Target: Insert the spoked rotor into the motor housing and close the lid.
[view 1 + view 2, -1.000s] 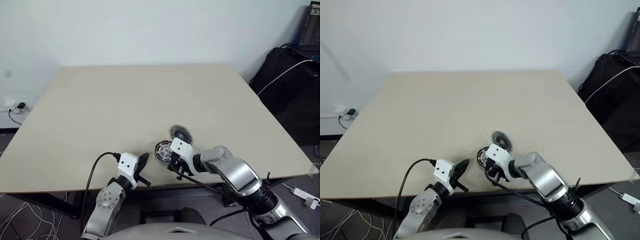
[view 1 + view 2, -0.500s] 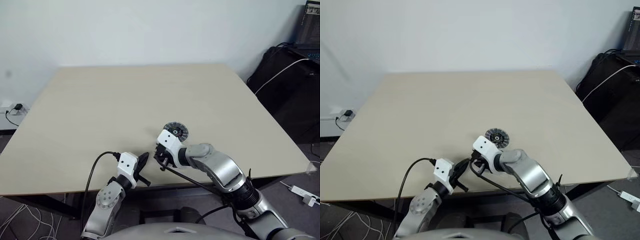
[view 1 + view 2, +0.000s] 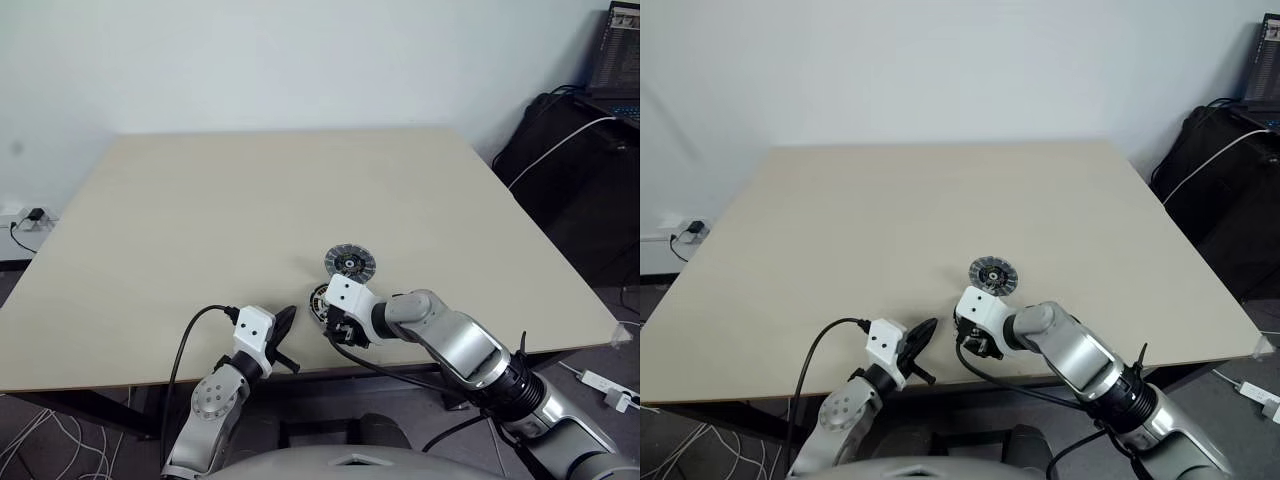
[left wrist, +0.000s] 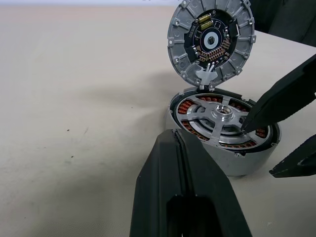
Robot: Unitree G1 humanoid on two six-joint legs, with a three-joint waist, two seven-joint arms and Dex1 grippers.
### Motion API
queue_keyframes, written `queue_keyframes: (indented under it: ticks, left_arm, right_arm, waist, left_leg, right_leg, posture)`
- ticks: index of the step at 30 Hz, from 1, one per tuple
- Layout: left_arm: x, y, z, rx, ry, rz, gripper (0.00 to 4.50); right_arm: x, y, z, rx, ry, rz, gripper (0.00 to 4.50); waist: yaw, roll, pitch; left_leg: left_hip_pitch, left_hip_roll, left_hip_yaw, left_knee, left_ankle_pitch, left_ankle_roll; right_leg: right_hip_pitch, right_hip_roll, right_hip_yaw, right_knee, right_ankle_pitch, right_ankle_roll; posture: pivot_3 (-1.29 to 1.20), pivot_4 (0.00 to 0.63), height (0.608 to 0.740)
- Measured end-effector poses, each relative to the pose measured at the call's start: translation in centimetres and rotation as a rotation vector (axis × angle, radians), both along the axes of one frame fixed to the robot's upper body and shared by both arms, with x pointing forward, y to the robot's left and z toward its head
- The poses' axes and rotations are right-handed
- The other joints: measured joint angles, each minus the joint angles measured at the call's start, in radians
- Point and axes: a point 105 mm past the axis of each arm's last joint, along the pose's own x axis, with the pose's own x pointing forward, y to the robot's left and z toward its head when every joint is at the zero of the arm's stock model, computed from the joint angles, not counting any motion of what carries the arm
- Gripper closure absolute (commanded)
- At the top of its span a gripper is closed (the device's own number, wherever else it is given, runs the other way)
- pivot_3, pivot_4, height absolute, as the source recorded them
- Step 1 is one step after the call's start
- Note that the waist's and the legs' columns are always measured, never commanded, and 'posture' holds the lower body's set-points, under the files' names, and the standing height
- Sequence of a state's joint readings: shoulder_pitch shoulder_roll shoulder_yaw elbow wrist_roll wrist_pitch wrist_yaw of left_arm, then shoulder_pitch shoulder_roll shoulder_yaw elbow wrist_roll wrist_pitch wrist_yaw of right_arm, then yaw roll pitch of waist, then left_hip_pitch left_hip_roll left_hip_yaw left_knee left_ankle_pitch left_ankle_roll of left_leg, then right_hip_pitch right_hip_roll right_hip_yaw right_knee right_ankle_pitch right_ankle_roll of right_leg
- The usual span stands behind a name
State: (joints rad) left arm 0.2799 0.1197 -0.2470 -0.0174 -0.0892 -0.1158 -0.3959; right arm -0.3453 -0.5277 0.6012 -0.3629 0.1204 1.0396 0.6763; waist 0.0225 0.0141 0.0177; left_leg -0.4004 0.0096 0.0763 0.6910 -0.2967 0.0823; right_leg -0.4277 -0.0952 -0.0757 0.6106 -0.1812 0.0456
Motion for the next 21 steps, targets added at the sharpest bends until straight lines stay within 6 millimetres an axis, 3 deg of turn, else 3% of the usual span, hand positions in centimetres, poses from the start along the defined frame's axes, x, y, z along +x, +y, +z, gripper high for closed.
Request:
queue_keyframes:
  ticks: [7,14,21]
  left_arm:
    - [0.04,-0.05,0.04,-0.002,-0.001,0.002,4.50]
    - [-0.06,-0.17,0.31,-0.005,0.003,0.008,4.50]
    - [0.09,-0.30,0.84,-0.005,0.003,0.012,4.50]
  right_arm:
    - [0.17,0.12,-0.64,0.002,0.010,-0.003,2.36]
    - [0.53,0.21,-0.98,-0.002,0.006,-0.013,4.45]
    - [0.59,0.54,-0.99,0.004,0.009,-0.030,4.45]
  waist:
    - [0.000,0.000,0.000]
    - [-0.001,0.000,0.000]
    - [-0.004,0.000,0.000]
  left_leg:
    - [0.000,0.000,0.000,0.000,0.000,0.000]
    - [0.000,0.000,0.000,0.000,0.000,0.000]
    - [0.001,0.001,0.000,0.000,0.000,0.000]
  right_leg:
    - [0.000,0.000,0.000,0.000,0.000,0.000]
    - [0.000,0.000,0.000,0.000,0.000,0.000]
    - [0.000,0.001,0.000,0.000,0.000,0.000]
  posture:
    - [0.00,0.000,0.740]
    - [0.00,0.000,0.740]
    - [0.00,0.000,0.740]
